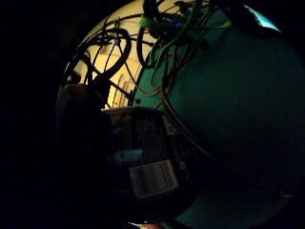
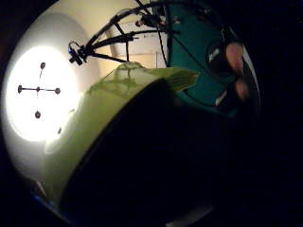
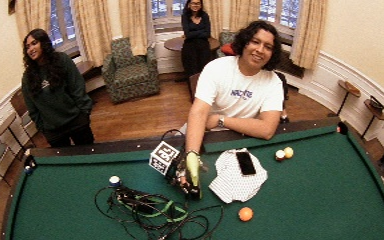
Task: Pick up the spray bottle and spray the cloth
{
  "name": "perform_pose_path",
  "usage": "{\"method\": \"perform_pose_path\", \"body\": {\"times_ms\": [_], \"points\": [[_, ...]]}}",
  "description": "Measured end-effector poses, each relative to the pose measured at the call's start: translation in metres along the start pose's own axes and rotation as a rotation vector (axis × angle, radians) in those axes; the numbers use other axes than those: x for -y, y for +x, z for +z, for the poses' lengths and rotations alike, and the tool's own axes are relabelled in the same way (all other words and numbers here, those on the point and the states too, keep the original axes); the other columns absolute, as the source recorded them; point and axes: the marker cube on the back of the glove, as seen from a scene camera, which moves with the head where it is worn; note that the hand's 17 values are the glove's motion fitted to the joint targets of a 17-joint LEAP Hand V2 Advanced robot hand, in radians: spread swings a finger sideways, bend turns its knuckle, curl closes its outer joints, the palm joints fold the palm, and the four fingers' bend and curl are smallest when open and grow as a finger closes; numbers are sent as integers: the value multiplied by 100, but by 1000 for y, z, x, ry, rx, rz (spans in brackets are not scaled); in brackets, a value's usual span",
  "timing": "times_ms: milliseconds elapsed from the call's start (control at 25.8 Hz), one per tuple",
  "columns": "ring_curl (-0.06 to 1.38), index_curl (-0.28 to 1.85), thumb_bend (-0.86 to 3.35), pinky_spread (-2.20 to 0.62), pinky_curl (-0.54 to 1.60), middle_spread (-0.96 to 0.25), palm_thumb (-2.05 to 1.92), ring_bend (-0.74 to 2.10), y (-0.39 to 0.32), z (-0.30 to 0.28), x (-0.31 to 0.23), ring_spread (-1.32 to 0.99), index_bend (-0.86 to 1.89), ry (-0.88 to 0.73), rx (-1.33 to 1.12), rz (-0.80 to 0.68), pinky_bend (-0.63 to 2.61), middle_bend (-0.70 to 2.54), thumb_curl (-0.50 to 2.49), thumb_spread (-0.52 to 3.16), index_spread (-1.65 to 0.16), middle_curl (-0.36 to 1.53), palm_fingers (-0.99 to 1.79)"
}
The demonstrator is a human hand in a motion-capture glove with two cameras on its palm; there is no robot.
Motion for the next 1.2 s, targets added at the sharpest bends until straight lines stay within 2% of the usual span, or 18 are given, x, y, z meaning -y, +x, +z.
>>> {"method": "perform_pose_path", "body": {"times_ms": [116, 194, 388, 659, 853, 1202], "points": [[39, 31, 13, -14, 37, -17, 80, 65, -22, -6, 1, -17, 30, -4, 94, -48, 40, 62, 51, 76, -29, 49, 127], [40, 33, 12, -17, 37, -17, 83, 65, -45, -13, -1, -17, 32, -43, 121, -96, 39, 64, 54, 70, -29, 50, 131], [42, 40, 8, -23, 37, -16, 86, 66, -118, -36, -14, -19, 40, -148, 70, -212, 38, 67, 58, 59, -28, 52, 140], [44, 45, 4, -27, 37, -16, 90, 69, -223, -54, -23, -20, 43, -436, -61, -296, 38, 68, 63, 49, -26, 53, 139], [45, 46, 2, -29, 38, -18, 94, 71, -262, -38, -14, -20, 35, -541, -176, -224, 42, 68, 66, 47, -26, 53, 138], [46, 49, -2, -30, 39, -19, 95, 74, -231, 36, -34, -20, 35, -802, -777, 41, 43, 69, 71, 41, -27, 54, 140]]}}
